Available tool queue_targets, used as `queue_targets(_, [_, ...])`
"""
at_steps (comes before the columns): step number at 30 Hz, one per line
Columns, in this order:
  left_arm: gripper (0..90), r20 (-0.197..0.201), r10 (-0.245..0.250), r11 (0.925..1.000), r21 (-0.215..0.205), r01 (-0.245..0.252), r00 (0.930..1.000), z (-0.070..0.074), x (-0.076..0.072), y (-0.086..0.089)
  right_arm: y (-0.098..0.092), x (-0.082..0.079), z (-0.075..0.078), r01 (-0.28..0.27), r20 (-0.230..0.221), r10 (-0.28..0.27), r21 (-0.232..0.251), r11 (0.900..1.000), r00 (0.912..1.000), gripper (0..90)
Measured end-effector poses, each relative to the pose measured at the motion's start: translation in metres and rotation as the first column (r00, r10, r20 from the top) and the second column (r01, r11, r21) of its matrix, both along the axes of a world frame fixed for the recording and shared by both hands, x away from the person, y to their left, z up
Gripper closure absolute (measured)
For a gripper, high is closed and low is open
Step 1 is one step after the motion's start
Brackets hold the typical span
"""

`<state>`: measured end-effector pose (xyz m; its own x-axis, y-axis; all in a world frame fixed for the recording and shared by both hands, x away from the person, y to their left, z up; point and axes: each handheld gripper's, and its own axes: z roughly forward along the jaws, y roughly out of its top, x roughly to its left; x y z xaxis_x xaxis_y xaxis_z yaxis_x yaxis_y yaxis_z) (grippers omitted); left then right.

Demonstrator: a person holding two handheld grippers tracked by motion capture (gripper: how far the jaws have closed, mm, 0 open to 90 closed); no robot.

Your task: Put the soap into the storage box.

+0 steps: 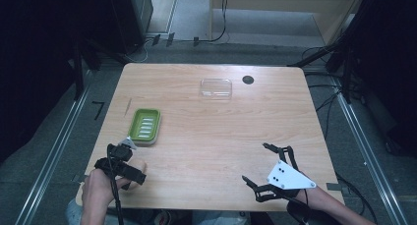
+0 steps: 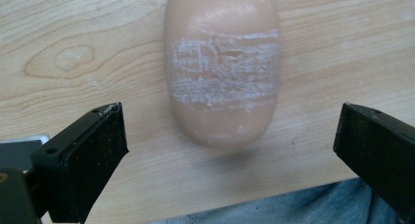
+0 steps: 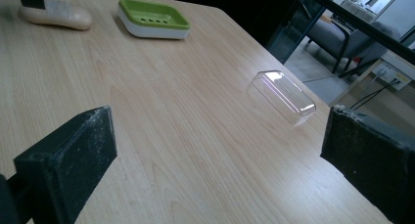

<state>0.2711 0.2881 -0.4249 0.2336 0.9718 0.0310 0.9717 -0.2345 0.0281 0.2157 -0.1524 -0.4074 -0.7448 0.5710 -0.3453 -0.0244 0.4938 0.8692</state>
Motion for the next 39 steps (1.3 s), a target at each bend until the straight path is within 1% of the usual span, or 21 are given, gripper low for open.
queue_targets(1, [0.0, 0.005, 0.008, 1.0000, -0.005, -0.008, 1.0000, -0.002, 0.001, 0.001, 0.000, 0.000, 0.000, -0.001, -0.001, 0.001, -0.001, 1.000, 1.0000, 0.0])
queue_targets(3, [0.0, 0.011, 0.019, 0.9993, -0.031, -0.019, 0.9998, -0.004, 0.004, 0.004, 0.000, 0.000, 0.000, -0.001, -0.002, 0.001, -0.002, 1.000, 1.0000, 0.0])
queue_targets(4, [0.0, 0.017, 0.025, 0.9992, -0.032, -0.024, 0.9995, -0.005, 0.006, 0.005, 0.000, 0.000, 0.000, -0.002, 0.000, 0.002, 0.000, 1.000, 1.0000, 0.0])
queue_targets(5, [0.0, 0.010, 0.026, 0.9993, -0.026, -0.025, 0.9996, -0.007, 0.008, 0.004, -0.001, 0.000, 0.000, 0.000, -0.003, 0.000, 0.000, 1.000, 1.0000, 0.0])
queue_targets(7, [0.0, 0.009, 0.027, 0.9991, -0.032, -0.026, 0.9996, -0.010, 0.011, 0.003, -0.001, 0.000, 0.000, 0.001, -0.004, -0.001, 0.001, 1.000, 1.0000, 0.0])
queue_targets(14, [0.0, -0.005, 0.032, 0.9991, -0.030, -0.032, 0.9995, -0.020, 0.019, 0.001, -0.003, -0.001, 0.000, 0.008, -0.001, -0.008, 0.001, 1.000, 1.0000, 0.0])
queue_targets(16, [0.2, 0.004, 0.038, 0.9987, -0.034, -0.037, 0.9993, -0.021, 0.020, 0.001, -0.003, -0.001, 0.000, 0.008, -0.002, -0.008, 0.000, 1.000, 1.0000, 0.0])
queue_targets(20, [6.0, 0.012, 0.042, 0.9985, -0.036, -0.041, 0.9991, -0.021, 0.021, 0.002, -0.004, -0.001, 0.000, 0.009, 0.000, -0.009, 0.001, 1.000, 1.0000, 0.0])
queue_targets(22, [12.9, 0.015, 0.044, 0.9981, -0.044, -0.043, 0.9989, -0.022, 0.022, 0.002, -0.004, -0.001, 0.000, 0.011, 0.002, -0.011, 0.003, 1.000, 0.9999, 0.0])
queue_targets(24, [15.8, 0.013, 0.046, 0.9981, -0.043, -0.045, 0.9989, -0.023, 0.022, 0.002, -0.005, -0.002, 0.000, 0.014, 0.001, -0.014, 0.006, 1.000, 0.9999, 0.0])
queue_targets(25, [15.8, 0.017, 0.045, 0.9982, -0.042, -0.044, 0.9989, -0.023, 0.022, 0.002, -0.005, -0.002, 0.000, 0.014, 0.001, -0.014, 0.006, 1.000, 0.9999, 0.0])
queue_targets(26, [18.7, 0.017, 0.045, 0.9981, -0.043, -0.044, 0.9989, -0.023, 0.023, 0.001, -0.005, -0.002, 0.000, 0.015, 0.003, -0.015, 0.004, 1.000, 0.9999, 0.0])
queue_targets(29, [23.2, 0.009, 0.038, 0.9983, -0.043, -0.038, 0.9992, -0.024, 0.023, 0.000, -0.005, -0.002, 0.000, 0.021, 0.002, -0.021, 0.005, 1.000, 0.9998, 0.0])
queue_targets(33, [25.6, 0.010, 0.032, 0.9990, -0.033, -0.032, 0.9994, -0.025, 0.023, -0.002, -0.006, -0.002, 0.000, 0.020, 0.003, -0.020, 0.004, 1.000, 0.9998, 0.0])
queue_targets(36, [29.2, 0.021, 0.036, 0.9990, -0.026, -0.036, 0.9991, -0.025, 0.022, -0.002, -0.006, -0.002, 0.000, 0.023, 0.003, -0.023, 0.006, 1.000, 0.9997, 0.0])
queue_targets(39, [32.5, 0.019, 0.036, 0.9985, -0.041, -0.036, 0.9992, -0.023, 0.020, 0.000, -0.005, -0.002, 0.000, 0.021, 0.003, -0.021, 0.004, 1.000, 0.9998, 0.0])
